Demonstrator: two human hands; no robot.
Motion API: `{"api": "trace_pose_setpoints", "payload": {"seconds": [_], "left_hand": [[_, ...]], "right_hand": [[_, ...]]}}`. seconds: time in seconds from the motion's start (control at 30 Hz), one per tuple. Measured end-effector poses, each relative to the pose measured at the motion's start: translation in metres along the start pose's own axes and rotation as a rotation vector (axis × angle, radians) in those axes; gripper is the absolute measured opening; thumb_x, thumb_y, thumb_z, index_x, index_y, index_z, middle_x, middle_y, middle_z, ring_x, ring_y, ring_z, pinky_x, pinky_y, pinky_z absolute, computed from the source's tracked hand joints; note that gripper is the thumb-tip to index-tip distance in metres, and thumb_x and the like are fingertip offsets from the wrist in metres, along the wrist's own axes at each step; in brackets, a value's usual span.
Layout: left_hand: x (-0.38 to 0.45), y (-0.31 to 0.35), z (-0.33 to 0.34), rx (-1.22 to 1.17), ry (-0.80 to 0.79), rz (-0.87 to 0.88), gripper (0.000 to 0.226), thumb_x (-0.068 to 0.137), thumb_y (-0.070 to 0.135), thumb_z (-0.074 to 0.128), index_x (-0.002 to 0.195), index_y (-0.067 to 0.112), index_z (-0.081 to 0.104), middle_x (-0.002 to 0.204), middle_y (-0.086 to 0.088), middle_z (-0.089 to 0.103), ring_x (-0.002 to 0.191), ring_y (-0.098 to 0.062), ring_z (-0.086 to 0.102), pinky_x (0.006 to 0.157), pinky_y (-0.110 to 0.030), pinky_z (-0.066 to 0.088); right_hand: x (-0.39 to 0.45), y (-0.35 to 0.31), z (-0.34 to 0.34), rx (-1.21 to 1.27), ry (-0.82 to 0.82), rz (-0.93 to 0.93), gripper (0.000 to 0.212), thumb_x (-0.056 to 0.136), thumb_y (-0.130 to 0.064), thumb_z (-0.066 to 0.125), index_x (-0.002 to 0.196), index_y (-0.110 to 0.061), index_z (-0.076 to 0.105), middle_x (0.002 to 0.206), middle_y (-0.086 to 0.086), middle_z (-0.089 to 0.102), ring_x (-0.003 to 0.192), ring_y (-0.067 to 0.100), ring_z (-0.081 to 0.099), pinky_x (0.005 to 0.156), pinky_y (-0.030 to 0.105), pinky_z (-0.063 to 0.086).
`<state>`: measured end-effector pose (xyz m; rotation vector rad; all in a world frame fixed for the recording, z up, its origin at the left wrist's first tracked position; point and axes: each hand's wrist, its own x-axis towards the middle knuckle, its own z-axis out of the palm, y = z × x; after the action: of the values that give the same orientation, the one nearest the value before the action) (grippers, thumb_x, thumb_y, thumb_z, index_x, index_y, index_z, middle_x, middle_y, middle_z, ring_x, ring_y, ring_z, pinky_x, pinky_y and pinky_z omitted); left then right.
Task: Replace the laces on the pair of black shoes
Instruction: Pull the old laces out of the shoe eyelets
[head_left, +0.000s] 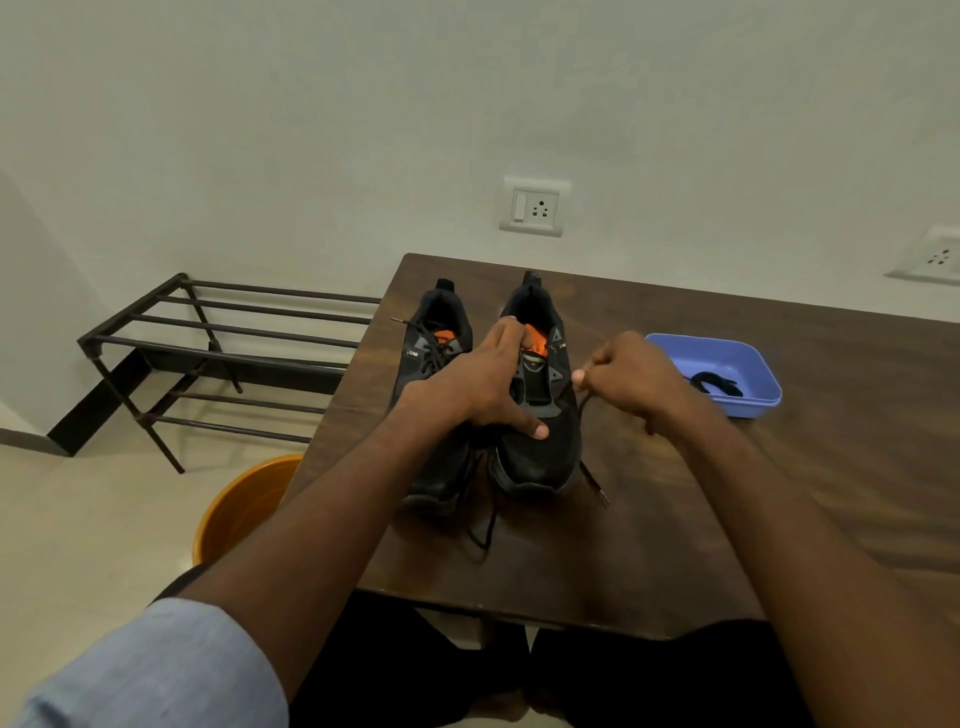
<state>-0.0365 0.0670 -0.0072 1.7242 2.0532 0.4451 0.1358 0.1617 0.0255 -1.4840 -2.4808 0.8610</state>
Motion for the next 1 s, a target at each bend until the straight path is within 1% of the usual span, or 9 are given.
{"api": "trace_pose_setpoints", "payload": {"seconds": [0.1, 0.17, 0.23, 0.3, 0.37, 0.47, 0.7, 0.87, 1.0], "left_hand": [[-0.001, -0.002, -0.001, -0.01, 0.005, 0.002, 0.098, 0.066, 0.045, 0.094, 0.135, 0.029, 0.026, 0.146, 0.006, 0.028, 0.128, -0.028, 0.05, 0.104, -0.045, 0.048], [-0.001, -0.003, -0.001, -0.009, 0.0, 0.007, 0.099, 0.066, 0.047, 0.094, 0.136, 0.028, 0.026, 0.147, 0.005, 0.028, 0.128, -0.027, 0.05, 0.104, -0.044, 0.046], [-0.001, -0.003, -0.002, -0.005, 0.002, 0.01, 0.099, 0.067, 0.047, 0.094, 0.137, 0.028, 0.026, 0.148, 0.005, 0.027, 0.127, -0.028, 0.051, 0.104, -0.045, 0.046], [-0.002, -0.003, -0.002, -0.001, 0.004, 0.01, 0.099, 0.067, 0.047, 0.093, 0.137, 0.029, 0.026, 0.149, 0.006, 0.026, 0.128, -0.028, 0.052, 0.105, -0.047, 0.046], [-0.002, -0.002, -0.001, -0.003, 0.008, 0.011, 0.098, 0.067, 0.047, 0.093, 0.137, 0.031, 0.026, 0.15, 0.007, 0.026, 0.127, -0.029, 0.053, 0.105, -0.048, 0.048], [-0.003, -0.002, -0.001, 0.006, 0.017, 0.017, 0.099, 0.067, 0.046, 0.094, 0.137, 0.03, 0.026, 0.15, 0.007, 0.026, 0.127, -0.029, 0.053, 0.105, -0.048, 0.049], [0.0, -0.005, 0.002, 0.003, 0.017, 0.022, 0.103, 0.066, 0.048, 0.094, 0.14, 0.033, 0.024, 0.16, 0.008, 0.015, 0.137, -0.03, 0.046, 0.108, -0.048, 0.046], [0.0, -0.004, -0.002, -0.02, -0.015, 0.015, 0.105, 0.068, 0.044, 0.094, 0.145, 0.027, 0.024, 0.158, 0.006, 0.018, 0.139, -0.03, 0.043, 0.11, -0.046, 0.042], [0.001, -0.005, -0.002, -0.011, -0.007, 0.017, 0.104, 0.068, 0.047, 0.093, 0.143, 0.03, 0.024, 0.157, 0.006, 0.019, 0.139, -0.029, 0.043, 0.111, -0.047, 0.043]], "right_hand": [[-0.004, -0.001, -0.015, 0.689, 0.155, 0.12, 0.021, 0.098, -0.015, 0.063, 0.081, -0.015, 0.073, 0.089, 0.004, 0.077, 0.094, 0.022, 0.071, 0.091, 0.042, 0.051], [-0.006, 0.0, -0.028, 1.256, 0.106, 0.176, 0.026, 0.103, -0.015, 0.049, 0.082, -0.018, 0.064, 0.091, 0.0, 0.079, 0.098, 0.02, 0.075, 0.085, 0.038, 0.049], [-0.009, -0.001, -0.033, 1.52, 0.077, 0.204, 0.028, 0.106, -0.019, 0.045, 0.082, -0.022, 0.061, 0.087, -0.003, 0.078, 0.087, 0.014, 0.077, 0.078, 0.033, 0.05], [-0.013, -0.002, -0.027, 1.257, 0.134, 0.159, 0.023, 0.104, -0.024, 0.056, 0.085, -0.017, 0.068, 0.082, 0.0, 0.077, 0.071, 0.012, 0.072, 0.072, 0.03, 0.053], [-0.011, 0.0, -0.014, 0.63, 0.209, 0.013, 0.019, 0.1, -0.026, 0.066, 0.09, -0.011, 0.074, 0.085, 0.007, 0.077, 0.069, 0.016, 0.068, 0.07, 0.031, 0.055], [-0.005, 0.001, 0.008, -0.079, 0.024, -0.14, 0.019, 0.095, -0.03, 0.074, 0.086, -0.012, 0.076, 0.08, 0.007, 0.074, 0.077, 0.021, 0.07, 0.073, 0.038, 0.058], [0.004, 0.002, 0.011, -0.183, -0.047, -0.068, 0.017, 0.092, -0.023, 0.074, 0.082, -0.01, 0.078, 0.083, 0.007, 0.075, 0.081, 0.022, 0.07, 0.079, 0.044, 0.061], [-0.003, 0.005, -0.021, 0.778, 0.205, 0.234, 0.021, 0.099, -0.011, 0.057, 0.082, -0.012, 0.069, 0.078, 0.003, 0.065, 0.074, 0.017, 0.058, 0.068, 0.034, 0.048], [-0.01, 0.011, -0.037, 1.637, 0.088, 0.295, 0.029, 0.103, -0.011, 0.039, 0.083, -0.018, 0.058, 0.088, 0.002, 0.075, 0.087, 0.02, 0.077, 0.084, 0.041, 0.051]]}}
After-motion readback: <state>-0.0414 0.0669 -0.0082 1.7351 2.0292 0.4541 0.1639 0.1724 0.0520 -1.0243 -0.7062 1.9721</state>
